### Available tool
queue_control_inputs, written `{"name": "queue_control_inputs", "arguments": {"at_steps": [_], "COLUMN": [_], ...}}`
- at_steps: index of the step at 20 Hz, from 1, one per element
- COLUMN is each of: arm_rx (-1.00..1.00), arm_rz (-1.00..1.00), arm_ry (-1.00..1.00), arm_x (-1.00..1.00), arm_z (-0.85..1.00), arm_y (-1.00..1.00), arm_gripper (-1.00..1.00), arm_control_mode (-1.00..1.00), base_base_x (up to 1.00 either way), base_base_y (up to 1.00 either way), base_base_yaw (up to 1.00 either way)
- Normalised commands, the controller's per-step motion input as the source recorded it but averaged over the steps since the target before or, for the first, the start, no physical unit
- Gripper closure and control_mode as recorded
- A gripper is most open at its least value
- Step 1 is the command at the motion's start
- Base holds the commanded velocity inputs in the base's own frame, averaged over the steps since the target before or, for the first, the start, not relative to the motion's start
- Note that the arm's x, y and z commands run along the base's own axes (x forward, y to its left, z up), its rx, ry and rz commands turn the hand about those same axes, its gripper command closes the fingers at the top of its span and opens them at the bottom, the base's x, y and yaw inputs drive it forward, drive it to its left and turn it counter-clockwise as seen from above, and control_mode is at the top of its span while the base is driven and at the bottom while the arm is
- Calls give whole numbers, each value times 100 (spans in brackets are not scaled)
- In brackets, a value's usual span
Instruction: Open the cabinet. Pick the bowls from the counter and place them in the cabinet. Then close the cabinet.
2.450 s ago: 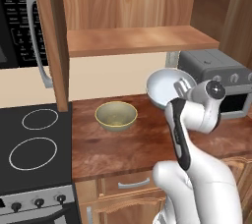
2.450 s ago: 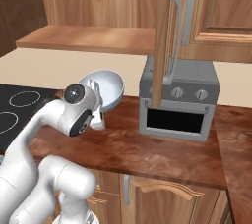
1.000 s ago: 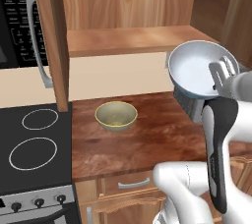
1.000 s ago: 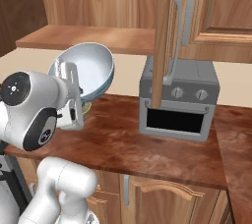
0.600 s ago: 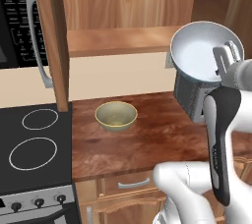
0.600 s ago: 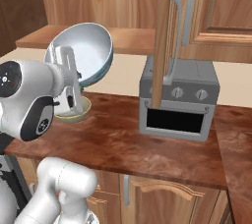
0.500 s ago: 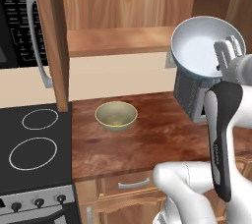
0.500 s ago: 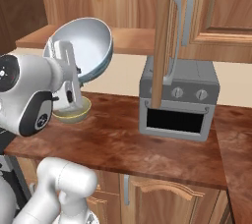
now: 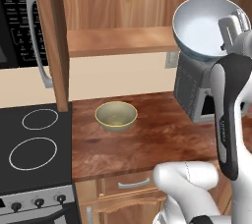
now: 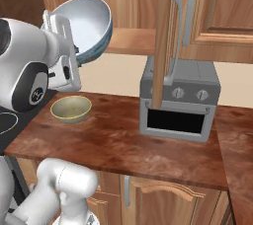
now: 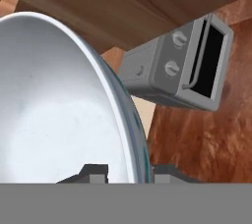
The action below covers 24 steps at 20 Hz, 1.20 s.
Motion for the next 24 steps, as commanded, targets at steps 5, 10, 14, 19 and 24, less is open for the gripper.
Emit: {"name": "queue_control_inputs", "arguments": {"at_steps": [5, 10, 14, 19, 24], "arm_rx": [0, 0, 0, 0, 0], "arm_rz": [4, 1, 0, 0, 0], "arm_ry": [15, 14, 2, -1, -1], "arm_x": [48, 49, 37, 26, 29], "arm_z": [6, 0, 0, -5, -10], "arm_y": [0, 0, 0, 0, -5], "arm_gripper": [100, 100, 100, 100, 100], "arm_control_mode": [-100, -100, -100, -100, -100], "base_base_x": [0, 0, 0, 0, 0], "base_base_y": [0, 0, 0, 0, 0], "base_base_yaw": [0, 0, 0, 0, 0]}}
